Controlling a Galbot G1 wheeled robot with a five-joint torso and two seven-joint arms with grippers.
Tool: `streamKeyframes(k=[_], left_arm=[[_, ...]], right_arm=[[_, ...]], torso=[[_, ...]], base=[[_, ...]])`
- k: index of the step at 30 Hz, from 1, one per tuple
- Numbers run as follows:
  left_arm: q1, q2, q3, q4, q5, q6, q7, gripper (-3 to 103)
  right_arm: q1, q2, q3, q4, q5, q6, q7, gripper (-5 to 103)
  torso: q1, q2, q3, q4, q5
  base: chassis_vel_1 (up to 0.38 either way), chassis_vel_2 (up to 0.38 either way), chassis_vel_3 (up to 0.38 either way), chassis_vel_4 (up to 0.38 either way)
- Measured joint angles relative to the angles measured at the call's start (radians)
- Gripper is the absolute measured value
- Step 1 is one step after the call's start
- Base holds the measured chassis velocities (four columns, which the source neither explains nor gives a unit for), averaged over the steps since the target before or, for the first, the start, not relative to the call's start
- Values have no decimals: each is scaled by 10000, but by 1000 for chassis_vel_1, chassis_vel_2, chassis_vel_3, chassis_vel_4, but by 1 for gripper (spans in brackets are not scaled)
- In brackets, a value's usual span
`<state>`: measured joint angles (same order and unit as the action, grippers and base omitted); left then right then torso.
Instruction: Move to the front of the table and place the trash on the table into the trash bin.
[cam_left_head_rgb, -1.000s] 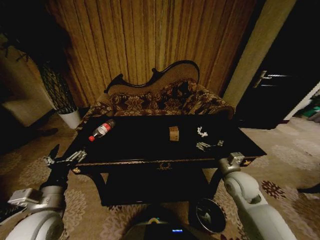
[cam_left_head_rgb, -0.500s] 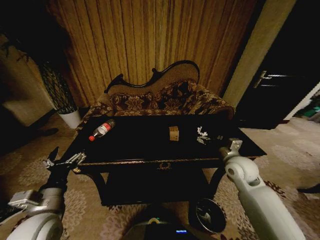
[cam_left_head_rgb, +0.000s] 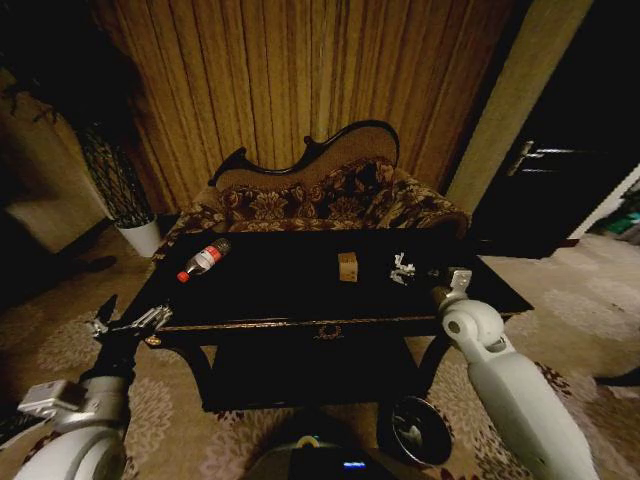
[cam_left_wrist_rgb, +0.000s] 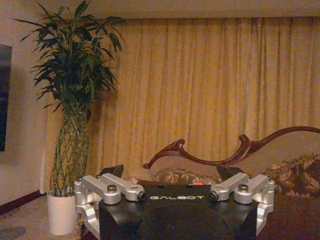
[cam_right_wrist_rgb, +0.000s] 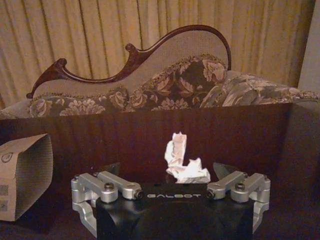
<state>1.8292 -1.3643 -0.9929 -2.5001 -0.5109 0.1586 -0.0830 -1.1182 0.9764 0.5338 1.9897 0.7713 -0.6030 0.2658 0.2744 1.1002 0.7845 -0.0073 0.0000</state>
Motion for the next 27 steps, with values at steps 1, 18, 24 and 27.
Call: streamKeyframes(k=[1, 18, 24, 27], left_arm=[[-1, 14, 0, 0, 2, -3, 1, 100], [10, -46, -76, 0, -108, -34, 7, 100], [9, -37, -93, 0, -120, -49, 7, 100], [15, -17, -109, 0, -139, -62, 6, 100]], right_arm=[[-9, 14, -3, -16, -9, 27, -3, 100], [-677, -35, 374, 241, -90, 493, -39, 79], [-795, -39, 499, 275, -90, 599, -68, 57], [-818, -30, 522, 289, -90, 617, -78, 46]], torso=[[0, 0, 0, 0, 0], [0, 0, -1, 0, 0], [0, 0, 0, 0, 0], [0, 0, 0, 0, 0]], base=[[0, 0, 0, 0], [0, 0, 0, 0], [0, 0, 0, 0], [0, 0, 0, 0]])
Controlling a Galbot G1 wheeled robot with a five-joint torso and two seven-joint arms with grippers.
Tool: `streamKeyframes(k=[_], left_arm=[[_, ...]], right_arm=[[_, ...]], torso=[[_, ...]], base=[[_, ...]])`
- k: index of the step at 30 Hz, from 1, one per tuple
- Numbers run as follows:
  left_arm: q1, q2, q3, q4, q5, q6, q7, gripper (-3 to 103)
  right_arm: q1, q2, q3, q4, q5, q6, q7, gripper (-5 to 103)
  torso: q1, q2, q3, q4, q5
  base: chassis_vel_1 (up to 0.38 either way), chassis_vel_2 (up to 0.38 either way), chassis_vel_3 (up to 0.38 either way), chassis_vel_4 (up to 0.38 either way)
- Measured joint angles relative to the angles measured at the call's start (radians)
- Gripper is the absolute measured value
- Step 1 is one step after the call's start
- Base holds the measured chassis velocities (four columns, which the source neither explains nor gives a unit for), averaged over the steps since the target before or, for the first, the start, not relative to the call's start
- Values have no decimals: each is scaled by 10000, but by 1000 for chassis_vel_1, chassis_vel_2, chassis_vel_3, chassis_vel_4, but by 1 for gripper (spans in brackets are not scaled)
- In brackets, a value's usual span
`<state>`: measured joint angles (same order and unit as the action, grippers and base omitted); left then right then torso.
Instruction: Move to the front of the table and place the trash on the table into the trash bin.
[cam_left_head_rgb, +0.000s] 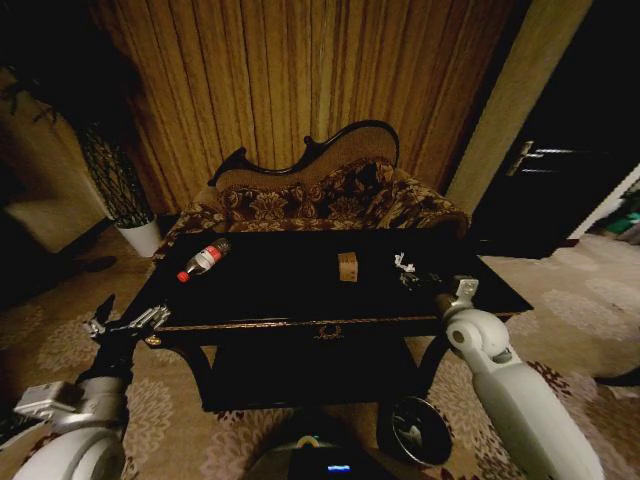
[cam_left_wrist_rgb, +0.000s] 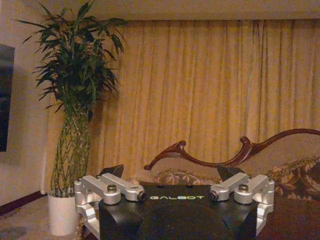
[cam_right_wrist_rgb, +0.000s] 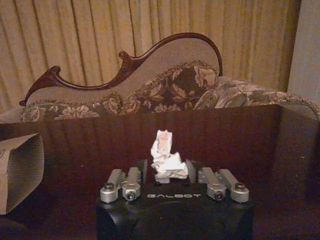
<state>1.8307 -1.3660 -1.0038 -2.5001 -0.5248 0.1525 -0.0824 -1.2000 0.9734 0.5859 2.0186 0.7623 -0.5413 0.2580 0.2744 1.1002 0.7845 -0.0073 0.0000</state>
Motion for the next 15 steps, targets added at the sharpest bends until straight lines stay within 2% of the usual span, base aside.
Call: streamKeyframes(k=[1, 3, 4, 5, 6, 8, 10, 11, 13, 15], left_arm=[[0, 16, -12, 0, -8, -4, 0, 100], [-3, 37, -26, 0, -21, -10, 0, 100], [-5, 49, -49, 0, -35, -19, 0, 100], [-4, 61, -66, 0, -45, -31, 0, 100], [12, 71, -93, 0, -53, -84, 1, 100], [32, 73, -108, 0, -58, -128, 2, 100], [65, 68, -134, 0, -61, -175, 8, 100], [65, 68, -134, 0, -61, -175, 8, 100], [64, 50, -136, 0, -63, -186, 10, 100], [54, 46, -136, 0, -62, -188, 11, 100]], right_arm=[[-1, 5, 0, 0, 0, 21, -9, 40], [-1, 9, 0, 0, 0, 31, -31, 40], [2, 14, -1, -6, 0, 39, -71, 30], [7, 19, -5, -18, -2, 48, -104, 30], [18, 30, -17, -49, -31, 73, -163, 19], [27, 39, -29, -78, -66, 94, -206, 19], [34, 58, -57, -118, -110, 123, -258, 8], [34, 58, -57, -118, -110, 123, -258, 8], [38, 65, -77, -127, -120, 131, -274, 1], [45, 66, -80, -133, -121, 133, -276, 1]], torso=[[0, 0, 0, 0, 0], [0, 0, 0, 0, 0], [1, 0, 0, 0, 0], [1, 0, 0, 0, 0], [0, 0, 0, 0, 0], [1, 0, 0, 0, 0], [0, 0, 0, 0, 0], [0, 0, 0, 0, 0], [0, 0, 0, 1, 0], [0, 0, 0, 0, 0]], base=[[0, 0, 0, 0], [0, 0, 0, 0], [0, 0, 0, 0], [0, 0, 0, 0], [0, 0, 0, 0], [0, 0, 0, 0], [0, 0, 0, 0], [0, 0, 0, 0], [0, 0, 0, 0], [0, 0, 0, 0]])
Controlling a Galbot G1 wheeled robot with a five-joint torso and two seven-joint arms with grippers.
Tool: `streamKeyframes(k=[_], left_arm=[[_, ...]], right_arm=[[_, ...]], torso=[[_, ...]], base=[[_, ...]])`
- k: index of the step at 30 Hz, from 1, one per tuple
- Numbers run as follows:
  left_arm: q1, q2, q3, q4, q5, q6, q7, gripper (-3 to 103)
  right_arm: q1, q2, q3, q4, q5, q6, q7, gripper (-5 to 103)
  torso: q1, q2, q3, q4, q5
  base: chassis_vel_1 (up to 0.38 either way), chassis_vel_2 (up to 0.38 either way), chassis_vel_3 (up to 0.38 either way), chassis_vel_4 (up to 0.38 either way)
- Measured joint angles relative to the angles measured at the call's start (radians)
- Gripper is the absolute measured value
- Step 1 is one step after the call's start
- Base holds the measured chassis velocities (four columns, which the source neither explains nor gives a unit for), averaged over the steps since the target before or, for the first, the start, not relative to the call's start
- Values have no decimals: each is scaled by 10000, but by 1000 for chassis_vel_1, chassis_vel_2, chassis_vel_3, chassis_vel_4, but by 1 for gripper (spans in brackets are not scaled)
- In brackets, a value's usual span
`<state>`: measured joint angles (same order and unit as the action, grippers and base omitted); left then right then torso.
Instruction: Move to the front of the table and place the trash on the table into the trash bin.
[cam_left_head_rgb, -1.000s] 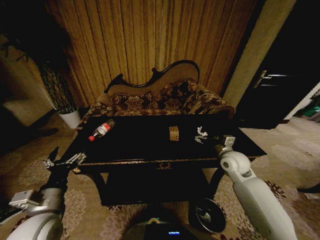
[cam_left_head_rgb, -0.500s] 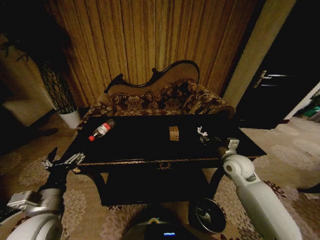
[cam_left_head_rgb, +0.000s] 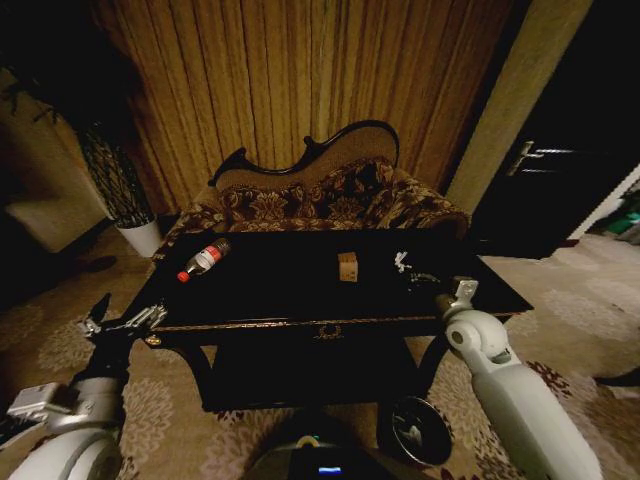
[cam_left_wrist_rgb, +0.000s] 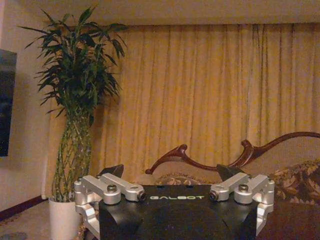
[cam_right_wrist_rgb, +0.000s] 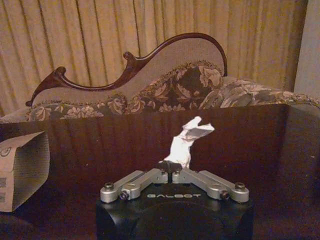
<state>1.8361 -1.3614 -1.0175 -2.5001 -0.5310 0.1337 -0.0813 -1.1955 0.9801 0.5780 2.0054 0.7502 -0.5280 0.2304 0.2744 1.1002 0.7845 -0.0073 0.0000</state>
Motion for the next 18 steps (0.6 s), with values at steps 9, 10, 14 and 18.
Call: streamKeyframes(k=[9, 10, 14, 18], left_arm=[[-28, -14, 42, 0, 4, -1, 3, 100], [-28, -14, 42, 0, 4, -1, 3, 100], [-30, -12, 69, 0, 12, -1, 6, 100], [-33, -6, 73, 0, 13, -1, 7, 100]], right_arm=[[-29, -5, 60, -16, 10, 113, -10, 0], [-29, -5, 60, -16, 10, 113, -10, 0], [-55, 0, 116, 30, 72, 487, -20, 0], [-163, 0, 229, 139, 98, 1029, -303, 0]], torso=[[0, 1, 0, -1, 0], [0, 1, 0, -1, 0], [0, 0, 0, 0, 0], [0, 0, 0, 0, 0]], base=[[0, 0, 0, 0], [0, 0, 0, 0], [0, 0, 0, 0], [0, 0, 0, 0]])
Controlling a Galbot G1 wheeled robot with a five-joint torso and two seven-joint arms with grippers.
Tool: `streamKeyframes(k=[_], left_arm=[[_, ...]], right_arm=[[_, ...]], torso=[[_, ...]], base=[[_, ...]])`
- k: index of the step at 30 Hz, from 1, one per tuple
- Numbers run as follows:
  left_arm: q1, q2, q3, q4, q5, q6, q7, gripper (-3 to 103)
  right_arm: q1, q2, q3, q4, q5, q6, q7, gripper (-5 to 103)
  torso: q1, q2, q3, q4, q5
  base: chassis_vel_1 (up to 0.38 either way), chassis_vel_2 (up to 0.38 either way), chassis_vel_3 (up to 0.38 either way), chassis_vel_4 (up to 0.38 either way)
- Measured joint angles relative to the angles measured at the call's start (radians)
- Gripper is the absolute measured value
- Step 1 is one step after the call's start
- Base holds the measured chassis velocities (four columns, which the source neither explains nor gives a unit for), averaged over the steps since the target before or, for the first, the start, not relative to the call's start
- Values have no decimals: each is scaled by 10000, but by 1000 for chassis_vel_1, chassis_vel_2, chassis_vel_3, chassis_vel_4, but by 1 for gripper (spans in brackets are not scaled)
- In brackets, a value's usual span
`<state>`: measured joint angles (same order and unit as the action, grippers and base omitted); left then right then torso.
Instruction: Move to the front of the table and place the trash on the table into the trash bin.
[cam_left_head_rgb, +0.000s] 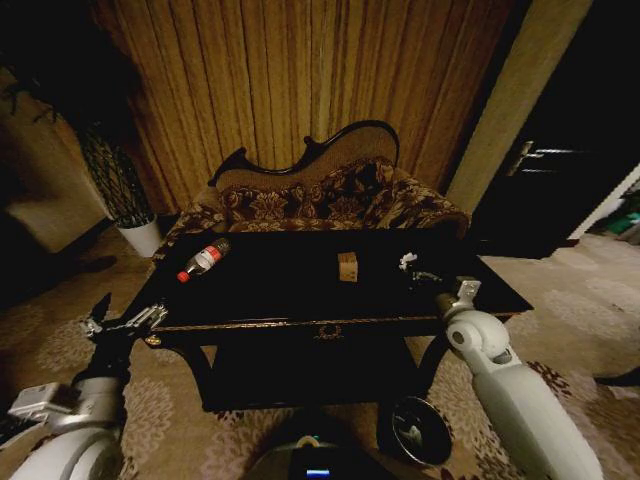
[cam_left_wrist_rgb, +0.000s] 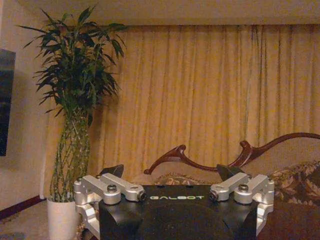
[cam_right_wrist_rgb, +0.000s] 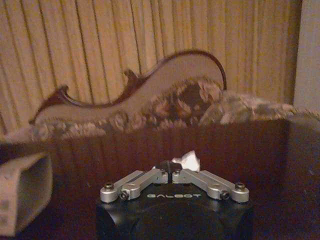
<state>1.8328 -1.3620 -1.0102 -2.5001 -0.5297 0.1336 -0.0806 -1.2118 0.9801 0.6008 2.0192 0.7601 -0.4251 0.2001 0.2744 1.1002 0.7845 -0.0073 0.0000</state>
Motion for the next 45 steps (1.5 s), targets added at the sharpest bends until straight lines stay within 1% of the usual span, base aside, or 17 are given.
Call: streamKeyframes(k=[4, 9, 20, 23, 24, 25, 26, 27, 29, 33, 35, 36, 37, 39, 42, 44, 45], left_arm=[[-22, 12, 10, 0, -10, 0, -1, 100], [-35, 11, 35, 0, -20, 1, 0, 100], [-62, 34, 39, 0, -31, 3, 7, 100], [-69, 35, 51, 0, -32, 6, 7, 100], [-69, 35, 51, 0, -32, 6, 7, 100], [-71, 34, 50, 0, -32, 7, 8, 100], [-73, 34, 51, 0, -32, 8, 8, 100], [-75, 29, 51, 0, -32, 10, 9, 100], [-76, 26, 51, 0, -32, 11, 8, 100], [-71, -26, 62, 0, -22, 18, 18, 100], [-70, -40, 72, 0, -18, 21, 23, 100], [-70, -49, 87, 0, -12, 27, 33, 100], [-72, -50, 96, 0, -9, 32, 39, 100], [-75, -50, 99, 0, -7, 38, 42, 100], [-78, -56, 104, 0, 1, 78, 54, 100], [-78, -70, 108, 0, 4, 90, 58, 100], [-78, -70, 108, 0, 4, 90, 58, 100]], right_arm=[[-190, -35, 126, 92, -161, 714, -632, 0], [-241, -22, 161, 138, -201, 1085, -725, 0], [-265, -62, 125, 162, -233, 988, -731, 0], [-282, -110, 119, 298, -243, 358, -784, -1], [-282, -110, 119, 298, -243, 358, -784, -1], [-282, -123, 119, 322, -242, 202, -840, 4], [-279, -134, 115, 328, -247, 100, -876, 4], [-259, -145, 82, 329, -262, -127, -914, 15], [-253, -149, 72, 329, -268, -196, -928, 15], [-180, -178, 1, 241, -460, -391, -1117, 37], [-158, -192, -7, 222, -479, -395, -1128, 37], [-117, -224, -29, 184, -518, -409, -1138, 47], [-93, -256, -45, 161, -537, -443, -1140, 52], [-77, -279, -55, 148, -544, -478, -1141, 52], [-32, -333, -97, 109, -549, -599, -1142, 63], [11, -360, -151, 59, -547, -717, -1179, 74], [11, -360, -151, 59, -547, -717, -1179, 74]], torso=[[0, 1, 0, -1, 0], [0, 0, 0, 0, 0], [0, 0, 0, 0, 0], [0, 0, 0, 0, 0], [0, 0, 0, 0, 0], [0, 1, 0, 0, 0], [0, 0, 0, 0, -1], [0, 0, 0, 0, 0], [0, 0, 0, 0, 0], [0, 0, 0, 0, 0], [0, 0, 0, 0, 0], [0, 0, 0, 1, 0], [0, 0, 0, 0, 0], [0, 1, 0, 0, 0], [0, 0, 0, 0, 0], [0, 0, 0, 0, 0], [0, 0, 0, 0, 0]], base=[[0, 0, 0, 0], [0, 0, 0, 0], [0, 0, 0, 0], [0, 0, 0, 0], [0, 0, 0, 0], [0, 0, 0, 0], [0, 0, 0, 0], [0, 0, 0, 0], [0, 0, 0, 0], [0, 0, 0, 0], [0, 0, 0, 0], [0, 0, 0, 0], [0, 0, 0, 0], [0, 0, 0, 0], [0, 0, 0, 0], [0, 0, 0, 0], [0, 0, 0, 0]])
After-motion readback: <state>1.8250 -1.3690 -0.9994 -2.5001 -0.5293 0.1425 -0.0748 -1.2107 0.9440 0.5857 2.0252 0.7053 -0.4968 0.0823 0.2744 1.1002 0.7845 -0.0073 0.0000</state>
